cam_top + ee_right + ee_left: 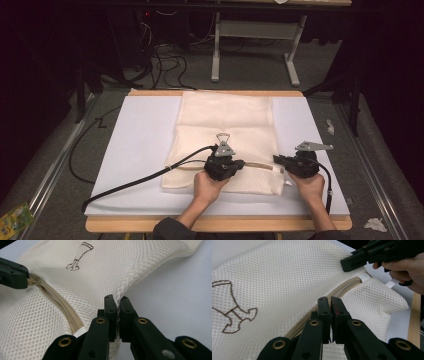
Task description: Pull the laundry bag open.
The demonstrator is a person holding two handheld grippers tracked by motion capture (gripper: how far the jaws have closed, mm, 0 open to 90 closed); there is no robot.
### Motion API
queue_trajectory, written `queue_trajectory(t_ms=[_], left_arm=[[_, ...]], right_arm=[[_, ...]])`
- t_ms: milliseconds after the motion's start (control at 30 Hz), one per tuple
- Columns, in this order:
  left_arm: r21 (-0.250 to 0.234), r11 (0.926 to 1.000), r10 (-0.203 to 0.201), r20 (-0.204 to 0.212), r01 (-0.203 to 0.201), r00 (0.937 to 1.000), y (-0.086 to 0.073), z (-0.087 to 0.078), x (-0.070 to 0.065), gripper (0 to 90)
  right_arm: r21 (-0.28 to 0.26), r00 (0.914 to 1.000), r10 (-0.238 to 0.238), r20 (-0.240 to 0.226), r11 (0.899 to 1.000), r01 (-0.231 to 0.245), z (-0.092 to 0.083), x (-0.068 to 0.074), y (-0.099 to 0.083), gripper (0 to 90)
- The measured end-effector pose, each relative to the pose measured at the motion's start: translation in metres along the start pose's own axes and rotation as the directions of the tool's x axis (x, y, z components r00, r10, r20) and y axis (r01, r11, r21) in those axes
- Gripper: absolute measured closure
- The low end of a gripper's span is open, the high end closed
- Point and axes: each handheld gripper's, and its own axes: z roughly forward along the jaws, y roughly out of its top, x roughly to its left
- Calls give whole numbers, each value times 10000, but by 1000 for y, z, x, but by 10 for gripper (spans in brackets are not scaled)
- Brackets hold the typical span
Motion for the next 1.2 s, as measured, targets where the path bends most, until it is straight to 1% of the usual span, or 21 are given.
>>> queue_trajectory(t_ms=[33, 133, 233, 300, 367, 400, 433, 567, 633, 667, 767, 933, 1000, 1200], left_arm=[[24, 10000, -50, 6, 50, 10000, -1, -1, 1, 870], [40, 10000, -1, -89, 1, 10000, -1, -5, 2, 870], [23, 10000, 58, -108, -58, 9999, -1, -7, 2, 870], [-30, 10000, 74, -101, -75, 9999, -1, -9, 2, 870], [-83, 10000, -25, -66, 24, 10000, -2, -9, 3, 870], [-67, 10000, -67, -48, 67, 10000, -3, -9, 4, 870], [-55, 10000, -76, -48, 76, 10000, -3, -9, 4, 871], [-88, 10000, 37, -205, -38, 9998, -2, -11, 4, 870], [-130, 9999, -15, -251, 12, 9997, -3, -13, 6, 870], [-141, 9999, -32, -270, 28, 9996, -4, -14, 7, 870], [-136, 9998, -140, -312, 136, 9994, -6, -16, 10, 870], [-169, 9999, -40, -413, 33, 9991, -6, -20, 11, 870], [-175, 9998, -31, -432, 24, 9991, -6, -20, 11, 870], [-181, 9998, -82, -379, 76, 9992, -7, -19, 12, 870]], right_arm=[[2, 10000, -35, -25, 10000, 35, 1, 0, 0, 879], [26, 10000, -8, 10, 10000, 8, 0, 0, 0, 879], [-2, 10000, -29, -5, 10000, 29, 1, -1, 1, 879], [26, 10000, 9, 66, 10000, -9, 1, 0, 2, 879], [-8, 10000, -8, 60, 10000, 8, 1, -1, 2, 879], [-9, 9999, -91, 66, 10000, 91, 1, -1, 3, 879], [4, 9999, -54, 90, 10000, 54, 1, 0, 4, 879], [14, 9999, -62, 141, 10000, 62, 1, 0, 5, 879], [43, 9998, 15, 179, 10000, -16, 2, -2, 5, 879], [46, 9998, -26, 188, 10000, 25, 2, -4, 5, 879], [36, 9997, 40, 241, 10000, -41, 3, -3, 4, 879], [77, 9996, 72, 259, 9999, -74, 3, -2, 5, 879], [65, 9997, -9, 250, 10000, 8, 4, -3, 6, 879], [71, 9996, 42, 270, 10000, -44, 4, -3, 6, 879]])
